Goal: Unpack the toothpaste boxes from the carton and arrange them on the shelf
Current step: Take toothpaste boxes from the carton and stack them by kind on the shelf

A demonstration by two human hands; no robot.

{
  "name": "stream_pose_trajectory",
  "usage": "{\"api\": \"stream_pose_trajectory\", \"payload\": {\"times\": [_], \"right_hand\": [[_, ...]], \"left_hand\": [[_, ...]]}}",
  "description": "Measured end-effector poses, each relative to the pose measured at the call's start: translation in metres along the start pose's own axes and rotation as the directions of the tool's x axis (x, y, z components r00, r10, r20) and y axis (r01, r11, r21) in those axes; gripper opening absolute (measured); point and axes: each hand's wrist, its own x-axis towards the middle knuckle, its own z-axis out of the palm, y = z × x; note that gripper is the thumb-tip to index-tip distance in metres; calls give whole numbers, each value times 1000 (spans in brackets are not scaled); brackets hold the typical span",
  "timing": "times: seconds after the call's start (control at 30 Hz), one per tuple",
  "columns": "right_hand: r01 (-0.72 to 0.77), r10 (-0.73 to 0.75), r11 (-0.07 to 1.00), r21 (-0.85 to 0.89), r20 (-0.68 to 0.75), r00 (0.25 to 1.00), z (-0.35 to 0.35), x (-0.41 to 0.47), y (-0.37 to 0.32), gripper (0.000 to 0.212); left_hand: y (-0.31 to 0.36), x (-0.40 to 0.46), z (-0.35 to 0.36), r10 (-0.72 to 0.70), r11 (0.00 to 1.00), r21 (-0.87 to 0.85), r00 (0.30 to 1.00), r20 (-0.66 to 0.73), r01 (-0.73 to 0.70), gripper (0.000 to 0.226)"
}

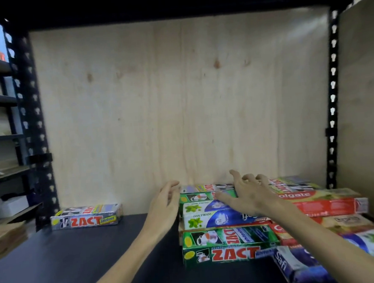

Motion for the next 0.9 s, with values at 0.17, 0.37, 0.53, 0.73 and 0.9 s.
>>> {"api": "stream_pose_trajectory", "payload": {"times": [0.17, 0.37, 0.53, 0.73, 0.9], "right_hand": [[93, -101, 984, 151, 48, 994, 6, 11, -7, 84], [164, -188, 962, 216, 94, 978, 8, 17, -40, 78], [174, -236, 898, 404, 109, 966, 8, 13, -66, 81], [204, -235, 843, 497, 1, 972, 14, 14, -91, 97], [258, -226, 809, 528, -126, 966, 16, -2, -127, 94]], "left_hand": [[-19, 6, -8, 12, 1000, -6, 1000, -29, -12, 38], [-42, 9, -39, -7, 995, 95, 996, -87, 15, 43], [-51, 9, -45, -29, 994, 99, 993, -116, 41, 47], [-55, 2, -58, -58, 992, 92, 961, -269, 86, 34], [-42, -28, -103, -9, 997, 71, 930, -367, 37, 33]]}}
